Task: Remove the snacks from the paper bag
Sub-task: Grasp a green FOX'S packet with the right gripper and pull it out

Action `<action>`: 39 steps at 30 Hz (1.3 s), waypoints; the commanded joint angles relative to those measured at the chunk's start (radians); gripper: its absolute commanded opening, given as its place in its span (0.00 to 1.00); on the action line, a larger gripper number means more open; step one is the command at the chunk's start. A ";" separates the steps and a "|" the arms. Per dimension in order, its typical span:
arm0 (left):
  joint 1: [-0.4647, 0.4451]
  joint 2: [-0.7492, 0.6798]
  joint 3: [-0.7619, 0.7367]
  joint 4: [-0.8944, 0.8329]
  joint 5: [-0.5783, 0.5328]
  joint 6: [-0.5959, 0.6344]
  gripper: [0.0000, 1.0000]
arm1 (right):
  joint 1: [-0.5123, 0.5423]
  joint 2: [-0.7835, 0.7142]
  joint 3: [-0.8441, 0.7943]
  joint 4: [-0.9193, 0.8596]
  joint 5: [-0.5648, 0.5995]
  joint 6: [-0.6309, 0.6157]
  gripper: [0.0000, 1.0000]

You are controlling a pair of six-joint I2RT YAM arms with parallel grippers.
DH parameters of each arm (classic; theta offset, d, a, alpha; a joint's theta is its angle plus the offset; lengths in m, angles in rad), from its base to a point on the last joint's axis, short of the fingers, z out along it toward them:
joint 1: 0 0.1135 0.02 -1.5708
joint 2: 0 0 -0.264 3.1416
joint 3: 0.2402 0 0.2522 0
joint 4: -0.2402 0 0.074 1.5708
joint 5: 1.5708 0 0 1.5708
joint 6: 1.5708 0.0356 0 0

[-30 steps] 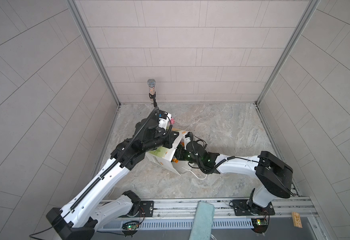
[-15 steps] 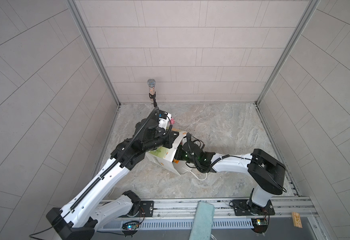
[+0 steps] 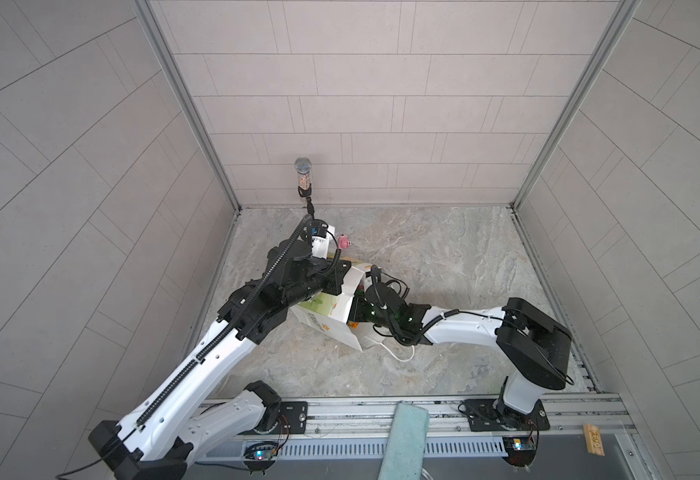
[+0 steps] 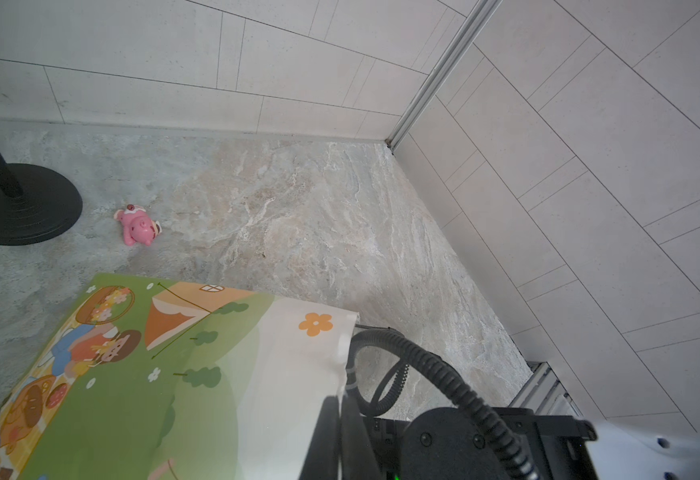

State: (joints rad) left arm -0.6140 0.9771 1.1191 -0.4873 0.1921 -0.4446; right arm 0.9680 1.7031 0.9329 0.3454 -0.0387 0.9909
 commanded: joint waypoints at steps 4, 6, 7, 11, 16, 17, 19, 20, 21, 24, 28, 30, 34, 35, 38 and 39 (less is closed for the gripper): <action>-0.004 -0.047 -0.016 0.003 -0.103 -0.009 0.00 | -0.009 -0.089 0.001 -0.063 -0.029 -0.089 0.00; -0.004 -0.057 -0.020 0.000 -0.122 -0.011 0.00 | -0.013 -0.113 -0.001 -0.080 -0.041 -0.107 0.00; -0.005 -0.061 -0.023 0.000 -0.129 -0.012 0.00 | -0.016 -0.126 -0.002 -0.085 -0.049 -0.114 0.00; -0.004 -0.069 -0.035 0.000 -0.147 -0.014 0.00 | -0.036 -0.189 -0.012 -0.120 -0.079 -0.147 0.00; -0.004 -0.063 -0.038 -0.001 -0.149 -0.016 0.00 | -0.061 -0.273 -0.029 -0.169 -0.094 -0.183 0.00; -0.004 -0.062 -0.038 0.000 -0.147 -0.017 0.00 | -0.067 -0.291 -0.035 -0.173 -0.098 -0.188 0.00; -0.004 -0.059 -0.036 -0.003 -0.142 -0.020 0.00 | -0.078 -0.320 -0.042 -0.189 -0.103 -0.194 0.00; -0.004 -0.060 -0.039 -0.004 -0.141 -0.020 0.00 | -0.085 -0.335 -0.044 -0.197 -0.104 -0.196 0.00; -0.004 -0.058 -0.040 -0.004 -0.143 -0.022 0.00 | -0.091 -0.349 -0.043 -0.211 -0.105 -0.199 0.00; -0.004 -0.061 -0.049 0.006 -0.148 -0.027 0.00 | -0.109 -0.398 -0.053 -0.234 -0.111 -0.203 0.00; -0.004 -0.059 -0.046 0.003 -0.160 -0.032 0.00 | -0.128 -0.455 -0.060 -0.258 -0.127 -0.209 0.00; -0.004 -0.060 -0.047 0.003 -0.171 -0.037 0.00 | -0.135 -0.488 -0.056 -0.277 -0.145 -0.214 0.00; -0.004 -0.055 -0.047 0.000 -0.192 -0.052 0.00 | -0.138 -0.550 -0.036 -0.325 -0.182 -0.231 0.00; -0.005 -0.054 -0.047 -0.001 -0.195 -0.057 0.00 | -0.138 -0.568 -0.028 -0.342 -0.192 -0.236 0.00; -0.004 -0.049 -0.044 -0.002 -0.202 -0.064 0.00 | -0.138 -0.622 -0.014 -0.378 -0.207 -0.246 0.00; -0.004 -0.047 -0.044 -0.002 -0.206 -0.067 0.00 | -0.139 -0.643 -0.010 -0.389 -0.208 -0.247 0.00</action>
State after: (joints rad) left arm -0.6159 0.9276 1.0767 -0.4877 0.0189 -0.4980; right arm 0.8349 1.1252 0.8753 -0.0265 -0.2306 0.7658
